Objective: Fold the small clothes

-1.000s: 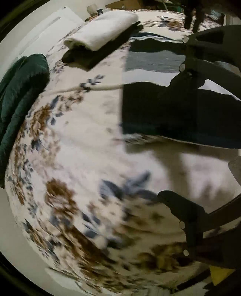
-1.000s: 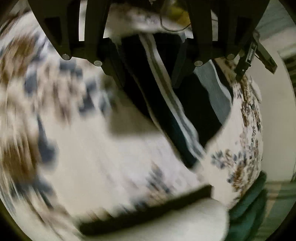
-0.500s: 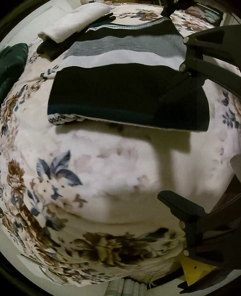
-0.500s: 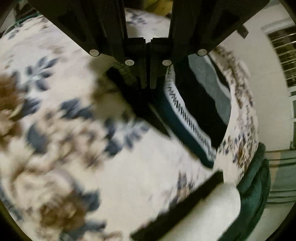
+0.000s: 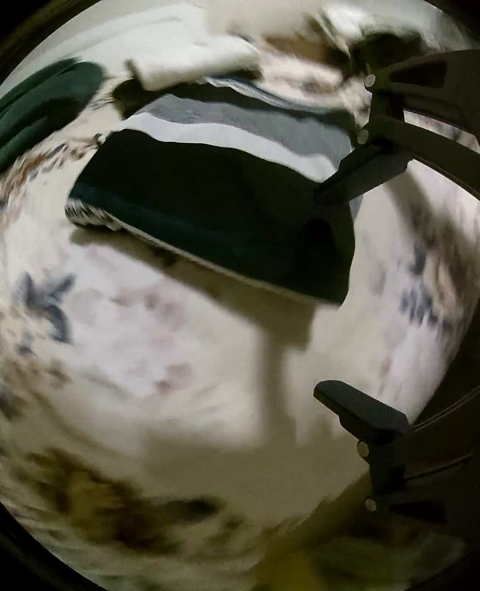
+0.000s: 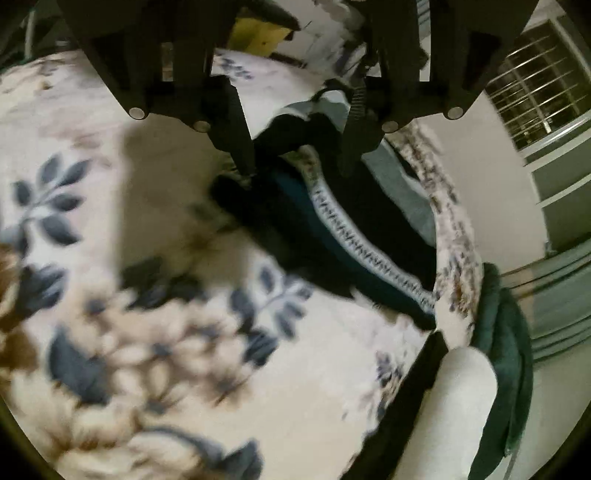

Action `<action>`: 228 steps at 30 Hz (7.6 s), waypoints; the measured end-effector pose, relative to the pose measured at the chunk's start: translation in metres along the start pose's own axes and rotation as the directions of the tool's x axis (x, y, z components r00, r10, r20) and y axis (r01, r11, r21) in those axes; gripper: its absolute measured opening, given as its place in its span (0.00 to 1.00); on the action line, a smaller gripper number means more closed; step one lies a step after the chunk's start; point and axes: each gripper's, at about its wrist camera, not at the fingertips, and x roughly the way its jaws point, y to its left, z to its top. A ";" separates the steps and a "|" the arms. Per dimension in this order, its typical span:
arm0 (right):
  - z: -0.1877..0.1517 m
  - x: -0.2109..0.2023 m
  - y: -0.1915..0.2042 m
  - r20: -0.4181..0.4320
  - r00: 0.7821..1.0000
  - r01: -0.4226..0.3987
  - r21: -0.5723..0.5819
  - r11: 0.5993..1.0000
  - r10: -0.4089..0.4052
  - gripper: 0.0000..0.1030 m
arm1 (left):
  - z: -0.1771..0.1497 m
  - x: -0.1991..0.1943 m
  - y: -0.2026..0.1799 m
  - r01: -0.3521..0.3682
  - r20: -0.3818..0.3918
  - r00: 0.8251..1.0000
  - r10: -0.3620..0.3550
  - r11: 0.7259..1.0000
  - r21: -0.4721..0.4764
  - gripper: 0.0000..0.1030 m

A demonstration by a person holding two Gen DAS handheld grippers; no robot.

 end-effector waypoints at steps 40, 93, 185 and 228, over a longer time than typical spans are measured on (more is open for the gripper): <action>-0.037 0.163 0.309 0.045 0.880 0.265 -0.872 0.412 -0.473 0.50 | 0.016 0.018 0.007 0.024 0.129 0.990 -0.048 0.984 0.176 0.52; 0.113 0.093 0.199 0.158 0.962 0.273 -0.607 0.746 -0.224 0.07 | 0.163 0.038 -0.108 -0.034 0.192 0.981 -0.031 0.945 0.327 0.42; 0.072 0.036 0.203 -0.014 0.987 -0.146 -0.463 0.875 0.157 0.26 | 0.151 -0.052 -0.352 0.167 0.033 0.959 -0.281 0.656 0.736 0.25; 0.038 -0.175 0.260 0.798 0.390 0.791 -0.035 0.611 -0.459 1.00 | 0.067 -0.095 -0.492 -0.308 0.402 0.908 -0.122 0.458 0.834 1.00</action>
